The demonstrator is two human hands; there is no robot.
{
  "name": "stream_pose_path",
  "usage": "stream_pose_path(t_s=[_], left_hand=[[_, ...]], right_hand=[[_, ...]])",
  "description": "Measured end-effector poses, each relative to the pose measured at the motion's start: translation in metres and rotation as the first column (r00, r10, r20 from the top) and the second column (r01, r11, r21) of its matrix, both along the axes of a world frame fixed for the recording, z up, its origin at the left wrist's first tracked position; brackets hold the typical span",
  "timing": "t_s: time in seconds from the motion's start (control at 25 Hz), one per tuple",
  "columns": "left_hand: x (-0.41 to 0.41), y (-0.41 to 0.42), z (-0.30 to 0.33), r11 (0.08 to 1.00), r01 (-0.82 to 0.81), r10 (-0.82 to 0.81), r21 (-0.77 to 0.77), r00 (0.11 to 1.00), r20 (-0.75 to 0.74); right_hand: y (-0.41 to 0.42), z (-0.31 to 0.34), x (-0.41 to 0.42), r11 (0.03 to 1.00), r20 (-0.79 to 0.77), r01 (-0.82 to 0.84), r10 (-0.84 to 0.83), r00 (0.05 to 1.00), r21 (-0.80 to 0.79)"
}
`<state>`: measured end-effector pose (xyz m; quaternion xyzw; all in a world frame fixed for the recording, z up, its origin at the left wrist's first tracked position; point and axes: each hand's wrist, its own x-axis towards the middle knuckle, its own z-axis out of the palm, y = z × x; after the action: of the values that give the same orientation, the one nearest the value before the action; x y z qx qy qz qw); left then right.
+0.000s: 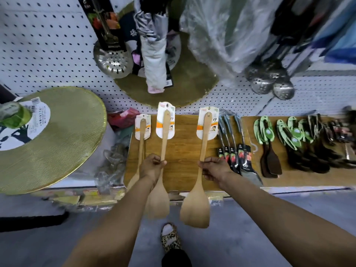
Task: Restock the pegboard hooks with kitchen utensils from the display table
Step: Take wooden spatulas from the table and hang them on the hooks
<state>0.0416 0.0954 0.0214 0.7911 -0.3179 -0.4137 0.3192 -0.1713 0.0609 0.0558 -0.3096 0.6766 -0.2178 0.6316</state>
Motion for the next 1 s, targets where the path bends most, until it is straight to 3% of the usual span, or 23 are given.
stream_pose_path(t_s=[0.16,0.44,0.72,1.0], left_hand=[[-0.092,0.023,0.020,0.999,0.050,-0.051,-0.021,0.997,-0.053],[-0.328,0.056,0.078,0.953,0.224,-0.249,-0.202,0.963,-0.105],[-0.553,0.046,0.154,0.837,0.414,-0.494,-0.357,0.852,-0.171],[-0.744,-0.018,0.197,0.655,0.571,-0.664,-0.494,0.747,-0.016]], right_hand=[[0.028,0.024,-0.101,0.991,0.014,-0.001,0.003,1.000,-0.134],[0.088,0.079,-0.342,0.901,0.052,0.211,-0.207,0.977,-0.378],[0.118,0.155,-0.564,0.687,0.157,0.421,-0.414,0.897,-0.592],[0.096,0.200,-0.742,0.485,0.255,0.531,-0.524,0.813,-0.694]])
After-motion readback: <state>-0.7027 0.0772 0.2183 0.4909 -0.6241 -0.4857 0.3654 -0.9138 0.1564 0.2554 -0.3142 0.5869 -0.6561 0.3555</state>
